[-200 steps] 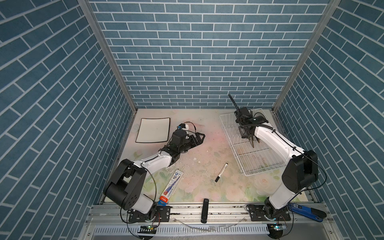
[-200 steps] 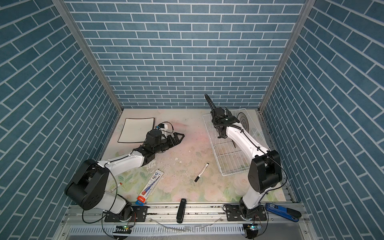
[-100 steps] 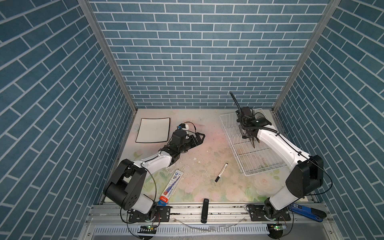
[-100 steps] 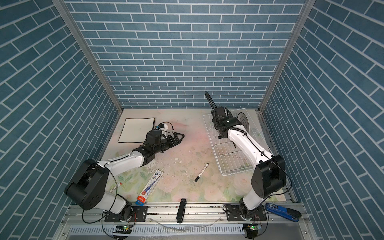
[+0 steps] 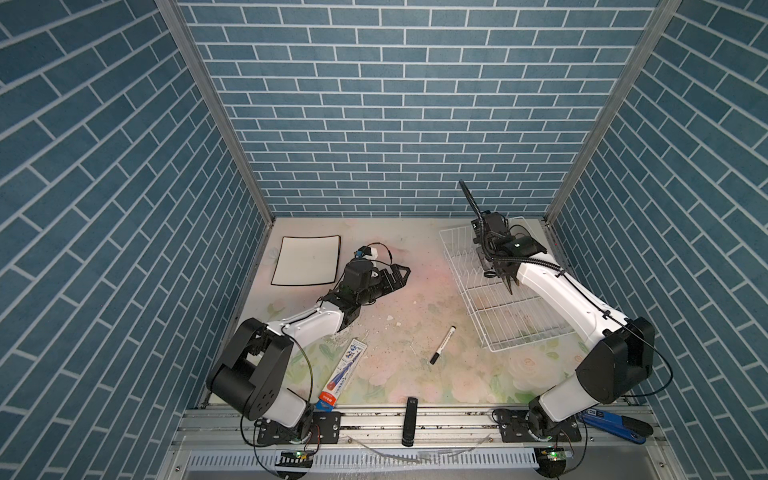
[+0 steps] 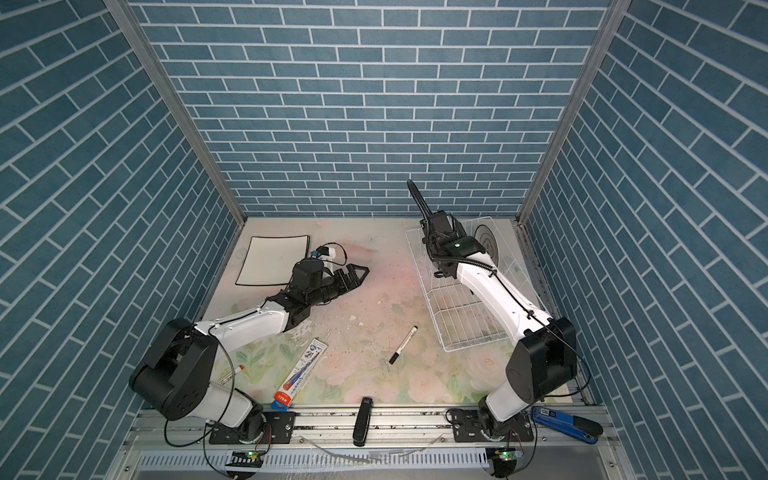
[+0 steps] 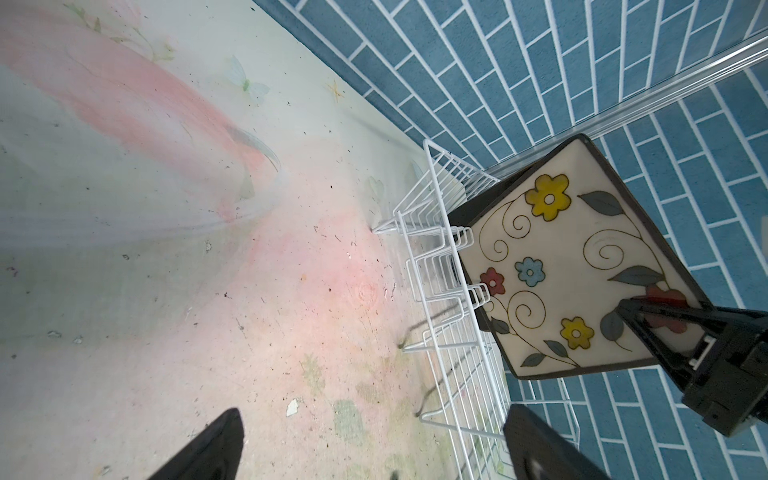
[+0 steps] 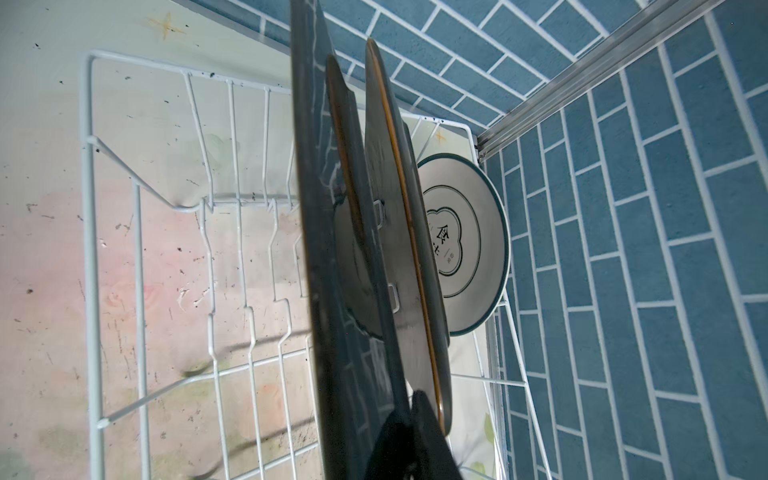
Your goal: Unload the plates from the dish rack
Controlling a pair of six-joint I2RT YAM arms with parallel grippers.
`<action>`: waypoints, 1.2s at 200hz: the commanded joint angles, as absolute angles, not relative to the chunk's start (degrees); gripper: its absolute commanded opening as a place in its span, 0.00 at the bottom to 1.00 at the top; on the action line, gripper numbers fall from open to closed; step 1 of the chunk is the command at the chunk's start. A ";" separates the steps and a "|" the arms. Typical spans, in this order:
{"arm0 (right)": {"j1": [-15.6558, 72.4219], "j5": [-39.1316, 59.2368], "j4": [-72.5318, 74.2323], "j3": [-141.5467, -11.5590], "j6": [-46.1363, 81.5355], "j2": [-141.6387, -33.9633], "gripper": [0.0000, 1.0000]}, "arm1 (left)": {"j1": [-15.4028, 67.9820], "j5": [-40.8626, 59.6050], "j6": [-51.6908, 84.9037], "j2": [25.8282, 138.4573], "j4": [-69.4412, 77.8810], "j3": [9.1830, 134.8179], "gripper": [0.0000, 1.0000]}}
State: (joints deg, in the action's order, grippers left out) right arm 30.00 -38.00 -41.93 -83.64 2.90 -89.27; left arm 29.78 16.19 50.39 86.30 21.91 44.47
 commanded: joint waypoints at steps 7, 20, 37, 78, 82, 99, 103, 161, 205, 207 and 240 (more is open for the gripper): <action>30.89 -43.31 -35.14 -84.47 1.15 -85.19 0.00 | 30.22 16.39 49.86 86.52 21.88 45.30 1.00; 31.00 -43.86 -34.96 -84.55 0.84 -85.03 0.00 | 30.28 16.44 49.90 86.57 21.91 45.30 1.00; 31.32 -44.98 -34.47 -84.59 0.19 -84.81 0.00 | 30.22 16.41 49.84 86.54 21.83 45.27 1.00; 32.12 -47.51 -32.71 -84.59 -1.60 -84.13 0.00 | 30.22 16.33 49.85 86.44 21.87 45.29 1.00; 32.13 -47.69 -32.65 -84.58 -1.70 -84.13 0.00 | 30.22 16.34 49.85 86.48 21.88 45.35 1.00; 32.26 -47.98 -32.05 -84.42 -2.32 -84.18 0.00 | 30.22 16.33 49.83 86.42 21.81 45.32 1.00; 32.34 -48.07 -31.79 -84.38 -2.51 -84.13 0.00 | 30.23 16.40 49.91 86.45 21.83 45.28 1.00; 33.47 -48.78 -31.12 -84.87 -3.87 -83.44 0.00 | 30.24 16.43 49.83 86.49 21.97 45.26 1.00; 34.20 -47.94 -30.94 -84.89 -3.46 -82.32 0.00 | 30.27 16.50 49.74 86.48 22.91 44.92 1.00; 34.17 -47.73 -30.94 -84.90 -3.37 -82.28 0.00 | 30.22 16.45 49.72 86.48 22.91 44.91 1.00; 34.65 -47.53 -30.77 -85.04 -2.99 -81.91 0.00 | 30.19 16.48 49.72 86.31 23.07 44.63 1.00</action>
